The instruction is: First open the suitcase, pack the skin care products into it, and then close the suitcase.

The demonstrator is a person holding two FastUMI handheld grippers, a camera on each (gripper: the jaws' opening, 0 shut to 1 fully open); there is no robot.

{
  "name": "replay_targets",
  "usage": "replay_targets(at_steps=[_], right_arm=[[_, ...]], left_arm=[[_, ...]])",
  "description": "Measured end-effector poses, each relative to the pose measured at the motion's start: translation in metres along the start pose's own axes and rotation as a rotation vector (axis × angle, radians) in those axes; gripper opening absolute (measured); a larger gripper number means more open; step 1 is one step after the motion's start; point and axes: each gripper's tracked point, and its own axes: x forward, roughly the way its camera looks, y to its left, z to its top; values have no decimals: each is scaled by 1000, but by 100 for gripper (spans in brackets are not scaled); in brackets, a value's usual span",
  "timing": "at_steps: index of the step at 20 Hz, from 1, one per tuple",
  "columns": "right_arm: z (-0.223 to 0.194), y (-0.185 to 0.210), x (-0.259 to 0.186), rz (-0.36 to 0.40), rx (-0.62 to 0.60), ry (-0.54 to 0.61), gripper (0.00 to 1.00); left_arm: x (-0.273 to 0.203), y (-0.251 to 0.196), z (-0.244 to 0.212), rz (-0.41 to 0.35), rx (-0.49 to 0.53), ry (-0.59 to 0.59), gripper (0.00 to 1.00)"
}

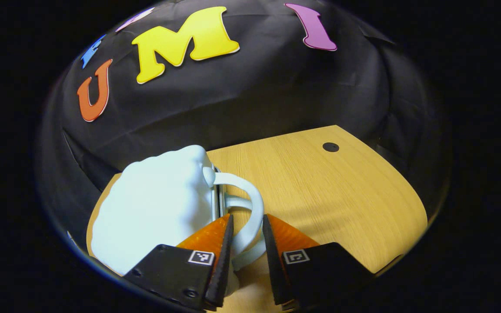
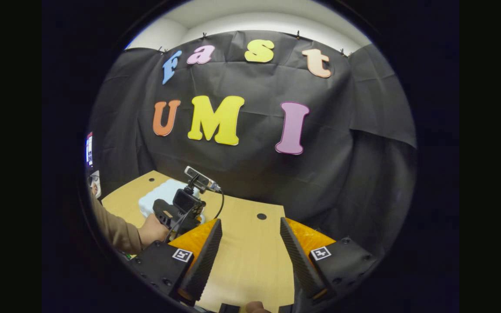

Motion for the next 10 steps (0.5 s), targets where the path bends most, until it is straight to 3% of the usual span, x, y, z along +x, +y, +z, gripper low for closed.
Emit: replay_targets(at_steps=[4,5,6,7,10], right_arm=[[17,11,2,-64,35,-15,80],[25,19,4,-68,42,-27,80],[33,28,8,-73,45,-41,80],[38,38,13,-70,54,-44,80],[46,80,31,-35,108,-39,80]], left_arm=[[-43,11,26,-38,-77,-77,84],[-59,23,35,-30,-92,-107,88],[-77,38,46,-20,-109,-141,98],[-96,53,54,-9,-129,-165,95],[-162,110,70,87,-134,-216,98]])
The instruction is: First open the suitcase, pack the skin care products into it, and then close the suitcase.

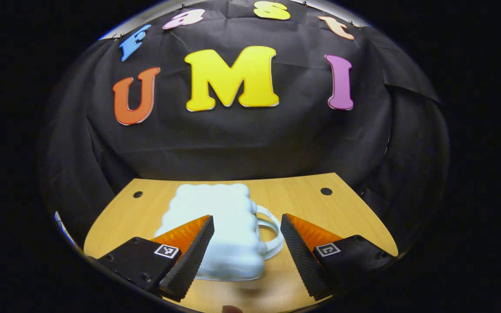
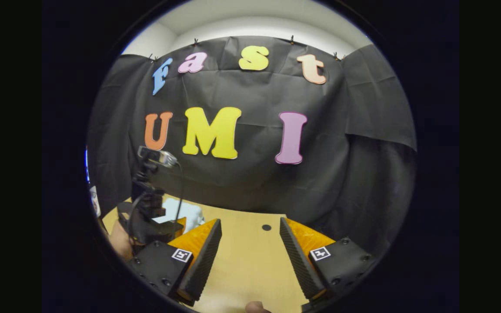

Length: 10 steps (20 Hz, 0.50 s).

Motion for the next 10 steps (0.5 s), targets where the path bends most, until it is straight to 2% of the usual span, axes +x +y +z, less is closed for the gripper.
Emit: replay_targets(at_steps=[3,5,10], right_arm=[[8,38,13,14,26,-12,80],[10,69,18,54,34,-13,80],[21,120,17,99,-28,-53,80]], left_arm=[[-49,44,30,43,-9,-83,98],[-75,70,44,60,-36,-124,98],[-117,110,81,90,-63,-253,98]])
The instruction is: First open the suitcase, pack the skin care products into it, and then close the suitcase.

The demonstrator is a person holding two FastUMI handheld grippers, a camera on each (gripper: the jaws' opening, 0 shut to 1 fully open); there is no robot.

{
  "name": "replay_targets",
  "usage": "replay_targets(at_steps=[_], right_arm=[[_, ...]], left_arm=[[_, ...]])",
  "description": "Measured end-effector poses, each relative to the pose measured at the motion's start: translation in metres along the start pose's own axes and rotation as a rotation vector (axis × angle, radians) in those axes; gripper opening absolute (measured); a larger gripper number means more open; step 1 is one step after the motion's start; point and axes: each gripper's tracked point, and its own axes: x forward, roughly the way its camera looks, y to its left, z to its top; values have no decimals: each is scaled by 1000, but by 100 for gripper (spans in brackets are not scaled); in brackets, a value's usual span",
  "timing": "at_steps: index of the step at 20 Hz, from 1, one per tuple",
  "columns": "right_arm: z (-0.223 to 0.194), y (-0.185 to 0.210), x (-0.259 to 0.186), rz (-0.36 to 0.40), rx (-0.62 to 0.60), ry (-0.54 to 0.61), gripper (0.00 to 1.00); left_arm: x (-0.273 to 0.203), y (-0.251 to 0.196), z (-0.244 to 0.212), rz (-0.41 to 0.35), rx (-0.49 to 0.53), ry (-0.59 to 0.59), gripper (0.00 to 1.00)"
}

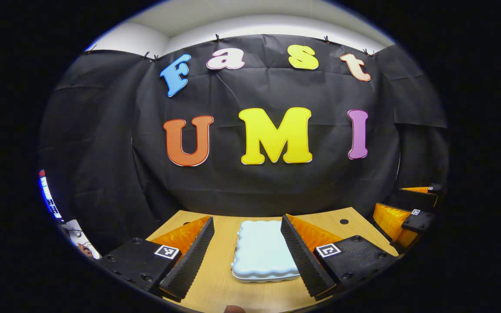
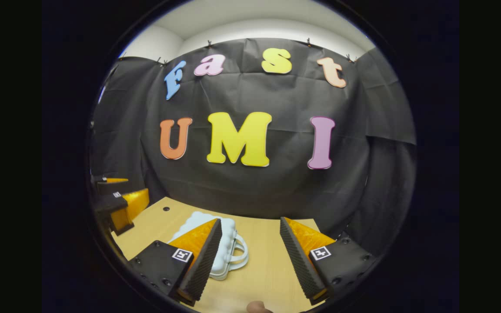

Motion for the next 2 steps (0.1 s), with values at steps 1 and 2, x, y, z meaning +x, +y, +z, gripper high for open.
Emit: replay_targets(at_steps=[1,2], right_arm=[[7,7,-1,7,-7,-17,80],[14,13,-3,17,-14,-41,80]], left_arm=[[-1,2,4,-2,-13,-12,98],[-2,4,9,-7,-28,-26,98]])
